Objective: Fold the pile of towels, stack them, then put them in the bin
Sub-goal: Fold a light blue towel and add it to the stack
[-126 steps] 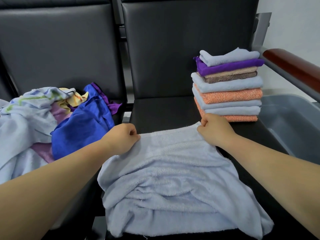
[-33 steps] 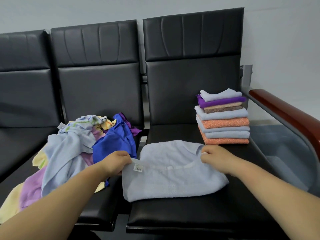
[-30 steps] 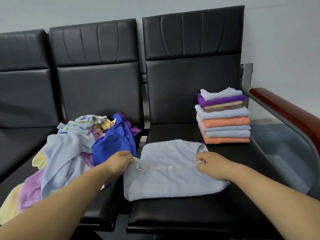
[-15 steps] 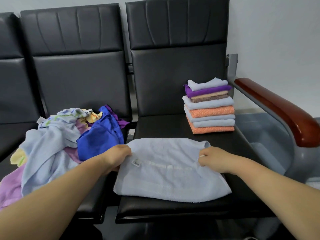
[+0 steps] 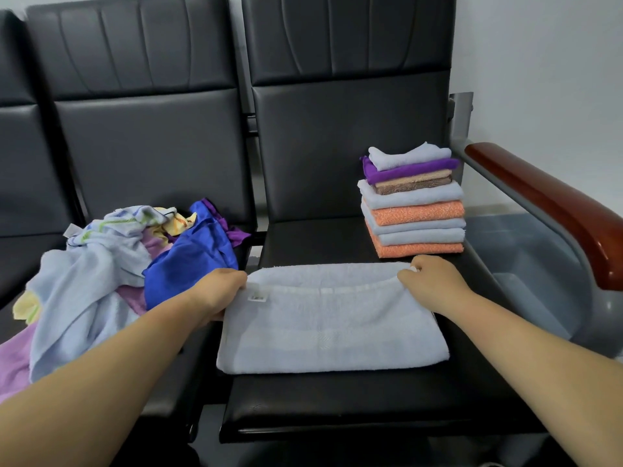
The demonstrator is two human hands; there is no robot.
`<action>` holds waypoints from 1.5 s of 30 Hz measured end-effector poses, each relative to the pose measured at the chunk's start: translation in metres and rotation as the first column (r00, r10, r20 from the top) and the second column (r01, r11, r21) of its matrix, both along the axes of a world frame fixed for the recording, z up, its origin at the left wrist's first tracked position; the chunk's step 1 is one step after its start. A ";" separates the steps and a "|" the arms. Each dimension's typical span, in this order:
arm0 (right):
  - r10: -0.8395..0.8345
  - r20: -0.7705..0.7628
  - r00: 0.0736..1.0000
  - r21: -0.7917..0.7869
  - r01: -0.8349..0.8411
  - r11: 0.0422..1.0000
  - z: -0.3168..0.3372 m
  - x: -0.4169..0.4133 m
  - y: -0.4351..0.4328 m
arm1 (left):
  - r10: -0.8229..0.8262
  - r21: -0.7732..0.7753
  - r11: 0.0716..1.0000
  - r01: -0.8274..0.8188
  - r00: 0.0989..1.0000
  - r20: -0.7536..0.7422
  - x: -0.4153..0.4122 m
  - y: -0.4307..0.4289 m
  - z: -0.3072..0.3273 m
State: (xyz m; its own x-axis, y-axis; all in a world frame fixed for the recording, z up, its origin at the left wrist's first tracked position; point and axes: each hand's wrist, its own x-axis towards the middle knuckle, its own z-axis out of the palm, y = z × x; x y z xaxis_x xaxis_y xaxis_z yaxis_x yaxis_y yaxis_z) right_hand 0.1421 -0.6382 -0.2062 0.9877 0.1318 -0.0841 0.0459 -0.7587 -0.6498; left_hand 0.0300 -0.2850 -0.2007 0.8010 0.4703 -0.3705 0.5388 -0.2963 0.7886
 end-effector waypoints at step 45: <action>0.302 0.180 0.936 -0.252 -0.253 0.934 -0.014 0.010 0.020 | -0.358 0.607 0.731 0.312 0.933 -0.049 0.035 -0.065 -0.026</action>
